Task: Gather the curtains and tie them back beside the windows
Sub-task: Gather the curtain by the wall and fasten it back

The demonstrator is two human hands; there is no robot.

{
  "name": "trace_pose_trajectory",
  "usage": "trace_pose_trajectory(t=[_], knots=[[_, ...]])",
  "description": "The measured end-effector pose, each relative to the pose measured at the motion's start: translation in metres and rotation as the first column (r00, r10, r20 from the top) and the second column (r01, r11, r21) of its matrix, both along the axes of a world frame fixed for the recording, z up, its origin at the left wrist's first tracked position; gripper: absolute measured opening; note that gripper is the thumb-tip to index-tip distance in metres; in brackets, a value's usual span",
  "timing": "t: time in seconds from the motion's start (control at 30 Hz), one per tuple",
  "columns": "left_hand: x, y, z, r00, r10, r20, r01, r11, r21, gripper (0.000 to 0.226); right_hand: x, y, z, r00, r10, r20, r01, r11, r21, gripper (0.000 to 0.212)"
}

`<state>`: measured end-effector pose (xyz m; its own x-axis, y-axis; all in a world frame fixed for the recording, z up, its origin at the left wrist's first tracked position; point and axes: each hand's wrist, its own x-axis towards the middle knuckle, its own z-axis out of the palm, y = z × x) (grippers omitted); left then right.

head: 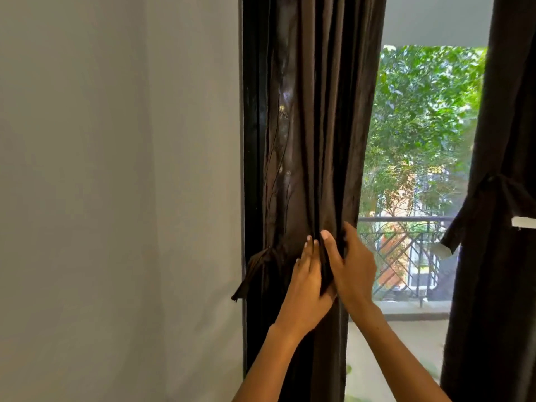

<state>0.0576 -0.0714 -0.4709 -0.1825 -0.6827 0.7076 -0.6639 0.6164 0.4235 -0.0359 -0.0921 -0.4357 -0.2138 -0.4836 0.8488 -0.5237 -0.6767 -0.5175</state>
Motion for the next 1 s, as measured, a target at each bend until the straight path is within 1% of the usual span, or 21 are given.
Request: trace_pose_trajectory(t=[0.03, 0.07, 0.13, 0.17, 0.2, 0.23, 0.27, 0.33, 0.37, 0.4, 0.47, 0.53, 0.57, 0.67, 0.73, 0.8, 0.87, 1.0], knots=[[0.004, 0.007, -0.006, 0.999, 0.015, 0.038, -0.015, 1.000, -0.001, 0.076, 0.002, 0.007, -0.005, 0.997, -0.056, 0.049, 0.060, 0.995, -0.074, 0.041], [0.008, 0.012, -0.012, 0.998, 0.019, 0.052, -0.018, 1.000, -0.009, 0.069, 0.004, 0.013, -0.012, 0.992, -0.088, 0.088, 0.101, 0.983, -0.153, 0.039], [0.012, 0.021, -0.023, 0.999, 0.004, 0.043, -0.003, 1.000, -0.030, 0.060, 0.008, 0.022, -0.027, 0.991, -0.102, 0.083, 0.121, 0.954, -0.274, 0.037], [0.014, 0.023, -0.027, 0.999, -0.001, 0.039, 0.003, 0.999, -0.040, 0.058, 0.011, 0.024, -0.034, 0.995, -0.076, 0.065, 0.091, 0.955, -0.282, 0.031], [0.016, 0.022, -0.031, 1.000, 0.004, 0.029, -0.002, 0.998, -0.060, 0.056, 0.012, 0.027, -0.038, 0.998, -0.009, 0.058, 0.023, 0.969, -0.247, 0.023], [0.019, 0.021, -0.035, 1.000, 0.018, 0.020, -0.016, 0.997, -0.077, 0.055, 0.013, 0.030, -0.042, 1.000, 0.026, 0.016, -0.022, 0.978, -0.206, 0.018], [0.022, 0.018, -0.037, 0.999, 0.036, 0.012, -0.034, 0.993, -0.109, 0.054, 0.014, 0.033, -0.042, 0.998, 0.036, -0.054, -0.046, 0.977, -0.207, 0.018], [0.028, 0.012, -0.043, 0.997, 0.081, -0.015, -0.082, 0.987, -0.138, 0.053, 0.020, 0.043, -0.044, 0.974, -0.020, -0.227, -0.043, 0.962, -0.270, 0.015], [0.032, 0.010, -0.044, 0.995, 0.086, -0.059, -0.094, 0.986, -0.137, 0.050, 0.025, 0.047, -0.043, 0.957, -0.050, -0.284, -0.041, 0.951, -0.306, 0.013], [0.034, 0.008, -0.046, 0.989, 0.089, -0.118, -0.104, 0.986, -0.128, 0.047, 0.030, 0.050, -0.043, 0.945, -0.061, -0.321, -0.044, 0.950, -0.309, 0.013], [0.037, 0.006, -0.046, 0.969, 0.116, -0.218, -0.145, 0.981, -0.125, 0.045, 0.042, 0.055, -0.041, 0.944, -0.040, -0.327, -0.047, 0.967, -0.252, 0.013], [0.039, 0.005, -0.042, 0.935, 0.201, -0.292, -0.253, 0.956, -0.151, 0.041, 0.051, 0.052, -0.043, 0.959, -0.017, -0.284, -0.037, 0.982, -0.183, 0.013], [0.041, 0.005, -0.040, 0.916, 0.241, -0.320, -0.301, 0.941, -0.152, 0.039, 0.053, 0.048, -0.044, 0.967, -0.010, -0.255, -0.031, 0.987, -0.156, 0.014], [0.045, 0.001, -0.038, 0.872, 0.351, -0.341, -0.433, 0.879, -0.201, 0.036, 0.055, 0.040, -0.047, 0.982, -0.024, -0.186, 0.005, 0.995, -0.101, 0.017], [0.050, 0.001, -0.034, 0.824, 0.367, -0.431, -0.472, 0.866, -0.165, 0.030, 0.056, 0.038, -0.048, 0.978, -0.065, -0.197, 0.052, 0.996, -0.069, 0.019], [0.054, -0.001, -0.034, 0.786, 0.398, -0.474, -0.544, 0.809, -0.223, 0.025, 0.056, 0.038, -0.049, 0.969, -0.106, -0.222, 0.105, 0.994, -0.016, 0.021], [0.057, -0.004, -0.031, 0.753, 0.396, -0.526, -0.576, 0.782, -0.236, 0.023, 0.058, 0.038, -0.049, 0.964, -0.126, -0.233, 0.137, 0.990, 0.032, 0.023], [0.062, -0.007, -0.023, 0.705, 0.380, -0.599, -0.591, 0.782, -0.200, 0.024, 0.064, 0.038, -0.049, 0.964, -0.114, -0.241, 0.130, 0.990, 0.050, 0.024]])
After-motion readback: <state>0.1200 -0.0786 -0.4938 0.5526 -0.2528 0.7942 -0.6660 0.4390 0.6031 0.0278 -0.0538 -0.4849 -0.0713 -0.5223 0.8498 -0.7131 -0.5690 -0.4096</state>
